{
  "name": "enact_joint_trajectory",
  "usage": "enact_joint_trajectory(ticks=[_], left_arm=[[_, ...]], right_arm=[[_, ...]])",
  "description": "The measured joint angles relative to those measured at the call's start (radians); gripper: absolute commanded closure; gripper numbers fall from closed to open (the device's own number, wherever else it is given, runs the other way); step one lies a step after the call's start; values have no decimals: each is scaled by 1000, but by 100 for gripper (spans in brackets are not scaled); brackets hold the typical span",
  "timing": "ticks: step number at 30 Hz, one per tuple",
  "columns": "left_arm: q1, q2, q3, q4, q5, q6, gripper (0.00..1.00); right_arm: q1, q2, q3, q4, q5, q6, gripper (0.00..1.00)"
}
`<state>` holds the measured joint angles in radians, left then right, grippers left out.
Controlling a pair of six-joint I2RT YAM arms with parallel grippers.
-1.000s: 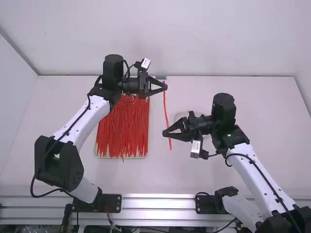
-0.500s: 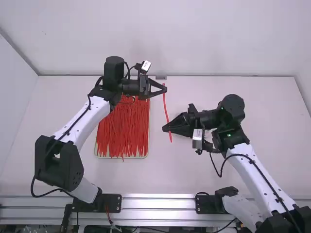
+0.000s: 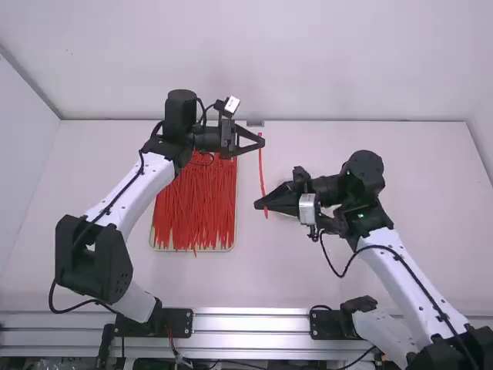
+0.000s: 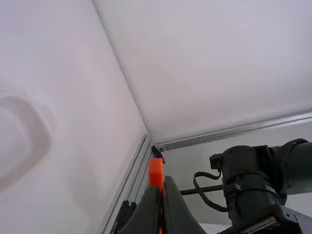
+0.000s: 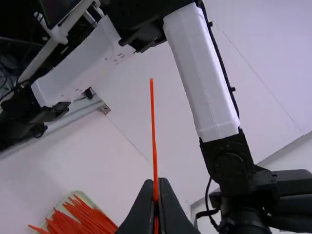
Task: Fasten the cable tie
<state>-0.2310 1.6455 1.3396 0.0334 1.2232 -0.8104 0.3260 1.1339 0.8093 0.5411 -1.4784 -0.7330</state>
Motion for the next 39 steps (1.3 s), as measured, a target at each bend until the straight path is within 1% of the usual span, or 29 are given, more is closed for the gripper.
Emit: enact_joint_trajectory(ticks=[11, 16, 19, 20, 23, 24, 27, 28, 29, 31, 33, 34, 37, 39], left_arm=[[0, 0, 0, 0, 22, 0, 98], [-1, 0, 0, 1, 26, 13, 98], [-1, 0, 0, 2, 34, 19, 99], [-1, 0, 0, 4, 36, 19, 99], [-2, 0, 0, 15, 52, 19, 98], [-6, 0, 0, 27, 62, 19, 99], [-11, 0, 0, 58, 79, 19, 99], [-11, 0, 0, 81, 82, 23, 99], [-11, 0, 0, 81, 82, 23, 99], [-11, 0, 0, 127, 82, 39, 98], [-11, 0, 0, 171, 82, 78, 99], [-11, 0, 0, 195, 84, 116, 99], [-11, 0, 0, 226, 101, 207, 99], [-11, 0, 0, 242, 119, 295, 99]], right_arm=[[8, 0, 0, 5, -34, 84, 100], [16, 3, 0, 140, -10, 216, 100], [38, 4, 0, 241, 54, 350, 100], [48, 4, 0, 305, 97, 429, 100], [64, 9, 0, 428, 174, 590, 100], [73, 13, -1, 491, 221, 698, 100], [80, 17, -7, 573, 313, 900, 100], [80, 17, -9, 597, 353, 1007, 100], [80, 17, -9, 597, 353, 1007, 100], [80, 17, -11, 599, 409, 1183, 100], [82, 17, -11, 570, 424, 1285, 100], [85, 17, -11, 533, 424, 1344, 100], [92, 17, -10, 438, 410, 1407, 100], [99, 17, -11, 329, 411, 1441, 100]])
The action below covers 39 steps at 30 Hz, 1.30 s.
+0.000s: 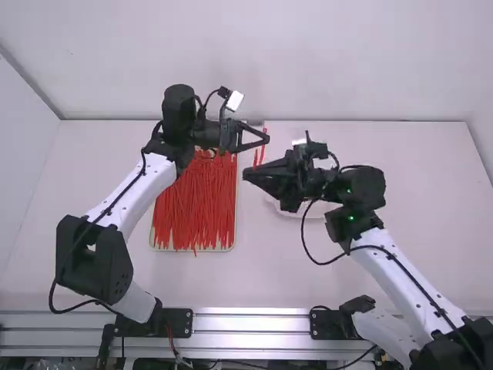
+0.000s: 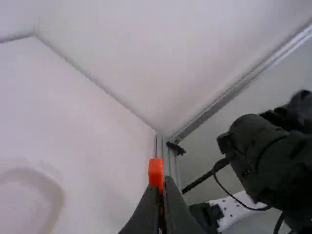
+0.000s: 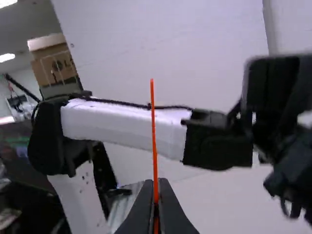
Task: Fasten the cable tie
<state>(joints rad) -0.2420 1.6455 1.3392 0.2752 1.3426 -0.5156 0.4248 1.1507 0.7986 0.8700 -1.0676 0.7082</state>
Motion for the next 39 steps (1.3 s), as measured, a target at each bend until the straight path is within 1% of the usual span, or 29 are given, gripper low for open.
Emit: enact_joint_trajectory(ticks=[2, 4, 9, 11, 16, 21, 26, 28, 33, 39], left_arm=[[0, 0, 0, 4, 10, 64, 98], [3, 0, 0, 3, 17, 131, 99], [31, 0, 0, -10, 30, 268, 99], [53, 0, 0, -13, 62, 357, 98], [84, 0, 0, -18, 109, 493, 99], [99, 0, 0, -25, 132, 621, 99], [98, 0, 0, -43, 140, 745, 99], [98, 0, 0, -42, 140, 773, 99], [98, 0, 0, -10, 139, 850, 99], [97, 0, 0, 0, 159, 933, 99]], right_arm=[[8, 0, 0, -71, 14, 32, 100], [14, 0, 0, -106, 29, 70, 100], [13, 0, 0, -129, 42, 134, 100], [14, 0, 0, -129, 43, 174, 100], [15, 0, 0, -134, 54, 209, 100], [48, 0, 0, -165, 80, 224, 100], [82, 0, 0, -261, 120, 229, 100], [81, 0, 0, -270, 122, 227, 100], [34, 0, 0, -323, 116, 247, 100], [1, 0, -6, -330, 121, 288, 100]])
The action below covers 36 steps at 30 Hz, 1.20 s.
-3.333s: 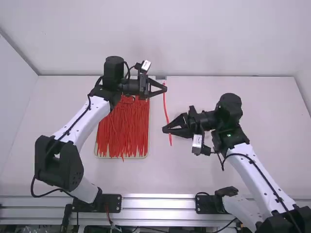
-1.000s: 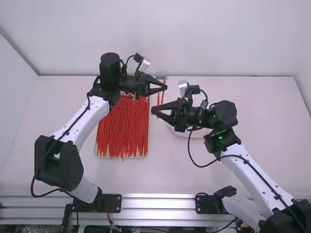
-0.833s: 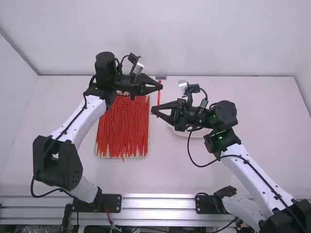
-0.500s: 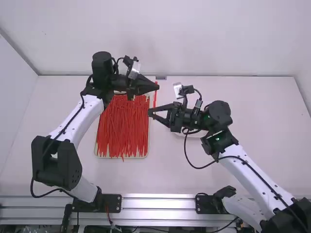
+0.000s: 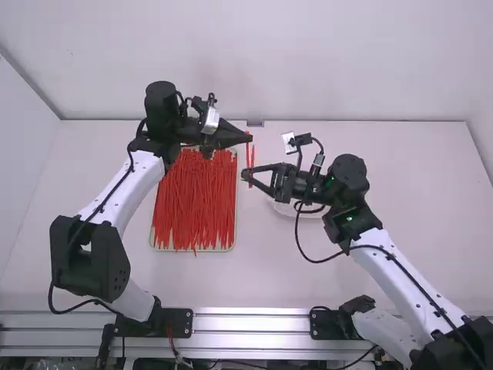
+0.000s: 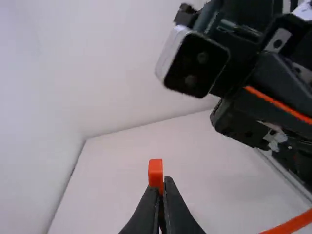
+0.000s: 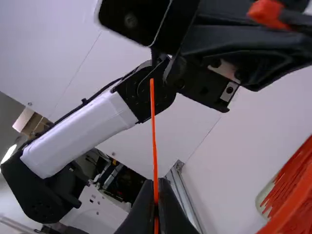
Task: Fasten the cable tie
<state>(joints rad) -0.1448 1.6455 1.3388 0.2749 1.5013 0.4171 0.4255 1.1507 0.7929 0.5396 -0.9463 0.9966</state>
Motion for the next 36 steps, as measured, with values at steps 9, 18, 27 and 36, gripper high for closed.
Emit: enact_joint_trajectory(ticks=[9, 18, 27, 36], left_arm=[[-16, 0, 0, 1, 9, 106, 99], [-50, 0, 0, 15, 10, 131, 99], [-67, 0, 0, 15, 10, 134, 99], [-67, 0, 0, 15, 10, 134, 99]], right_arm=[[17, 0, -47, 50, 50, 85, 100], [56, 0, -47, 37, 123, 116, 100], [35, 0, -47, 29, 135, 119, 100], [32, 0, -47, 26, 142, 119, 100]])
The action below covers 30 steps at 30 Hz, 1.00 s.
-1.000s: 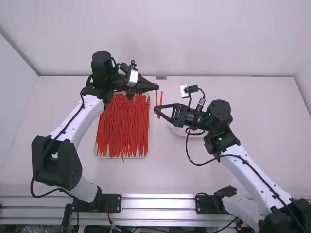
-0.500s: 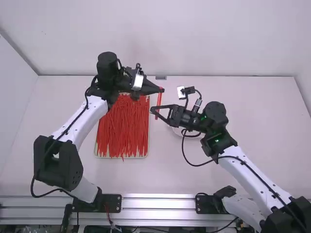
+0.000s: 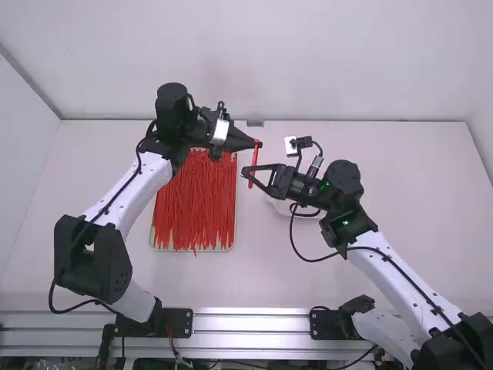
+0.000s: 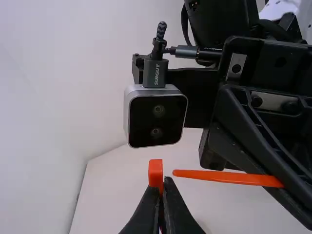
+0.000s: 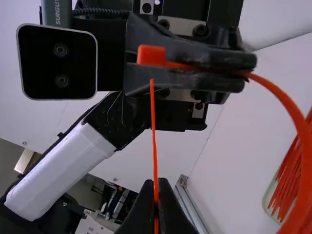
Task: Fasten the cable tie
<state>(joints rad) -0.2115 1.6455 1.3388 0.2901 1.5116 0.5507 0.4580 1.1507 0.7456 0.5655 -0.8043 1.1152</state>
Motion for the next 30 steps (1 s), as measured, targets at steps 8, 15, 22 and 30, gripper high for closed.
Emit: enact_joint_trajectory(ticks=[8, 15, 22, 30], left_arm=[[0, 0, 0, -16, 0, 0, 99], [0, 0, -6, -19, 0, 12, 99], [0, 0, -20, -6, 0, 23, 99], [-1, 0, -20, 175, 0, -84, 99]], right_arm=[[0, 0, 0, 0, 13, 0, 100], [0, 0, 0, 27, 21, 4, 100], [-3, 0, 0, 21, 23, 3, 100], [9, 0, 0, 7, 25, -4, 100]])
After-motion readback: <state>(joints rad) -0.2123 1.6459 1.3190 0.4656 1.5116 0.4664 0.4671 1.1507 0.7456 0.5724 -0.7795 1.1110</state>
